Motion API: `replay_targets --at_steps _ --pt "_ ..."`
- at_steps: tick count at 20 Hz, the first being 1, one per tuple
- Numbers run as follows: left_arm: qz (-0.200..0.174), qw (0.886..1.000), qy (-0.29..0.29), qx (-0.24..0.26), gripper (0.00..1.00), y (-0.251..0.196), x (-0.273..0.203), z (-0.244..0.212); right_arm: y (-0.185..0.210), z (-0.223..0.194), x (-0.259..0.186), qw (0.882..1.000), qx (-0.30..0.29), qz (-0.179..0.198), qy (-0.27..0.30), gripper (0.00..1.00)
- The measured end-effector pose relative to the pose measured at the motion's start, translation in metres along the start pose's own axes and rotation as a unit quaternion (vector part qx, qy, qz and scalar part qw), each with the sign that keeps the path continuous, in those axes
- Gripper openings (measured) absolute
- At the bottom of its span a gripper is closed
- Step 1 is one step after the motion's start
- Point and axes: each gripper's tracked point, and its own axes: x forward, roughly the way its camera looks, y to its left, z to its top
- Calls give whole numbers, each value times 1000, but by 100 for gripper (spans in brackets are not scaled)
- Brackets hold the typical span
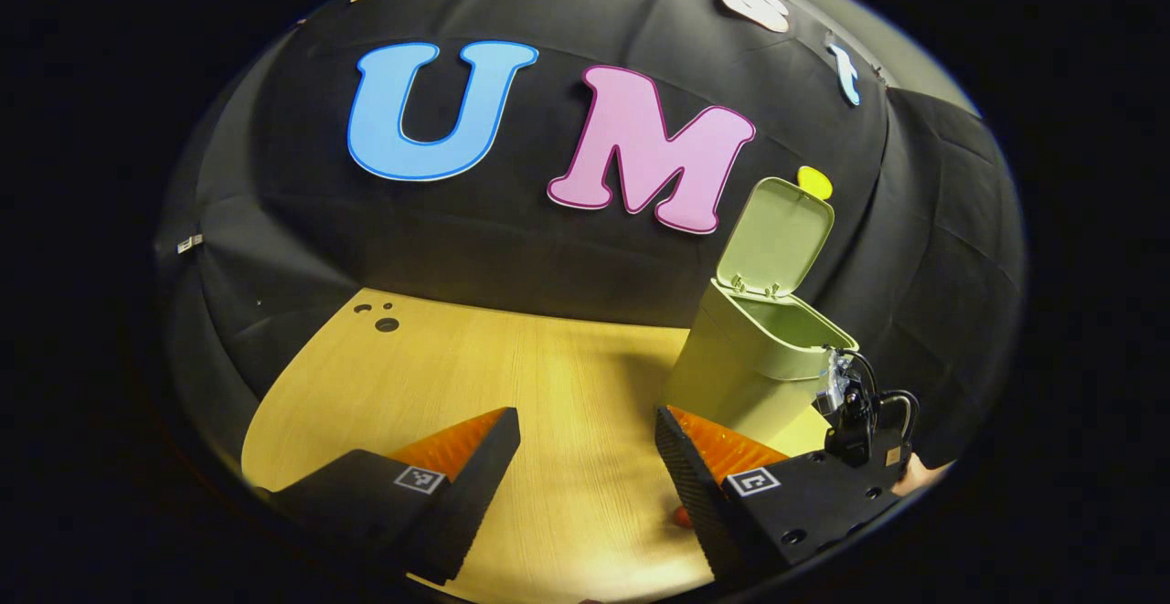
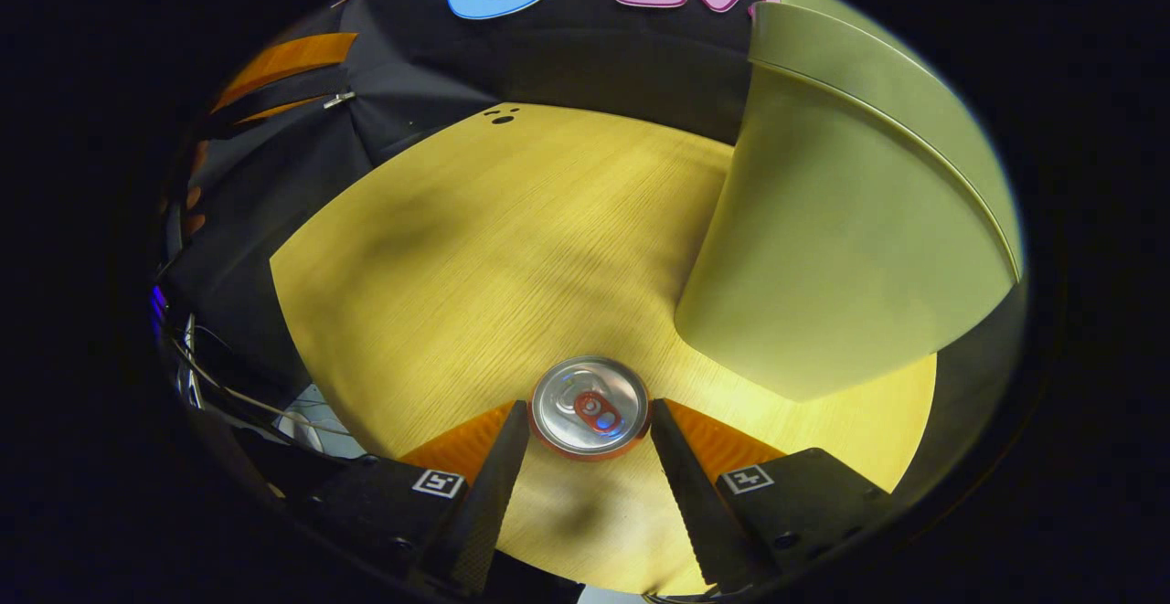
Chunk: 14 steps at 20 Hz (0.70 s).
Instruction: Press the lid of the desktop garbage bin to open it, pick up the crumpled paper on the desktop and throw it into the bin, then pick up the pop can on the desktop and drop it into the bin, and finally close the garbage bin lid.
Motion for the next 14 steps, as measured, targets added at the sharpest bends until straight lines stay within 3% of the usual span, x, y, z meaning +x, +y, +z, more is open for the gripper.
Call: replay_targets --at_steps 8,14 --pt "0 1000 5 3 96 2 2 -2 -1 2 7 1000 6 -2 5 84" --pt "0 1000 10 0 96 4 1 -6 -2 19 -16 1000 17 0 -23 84"
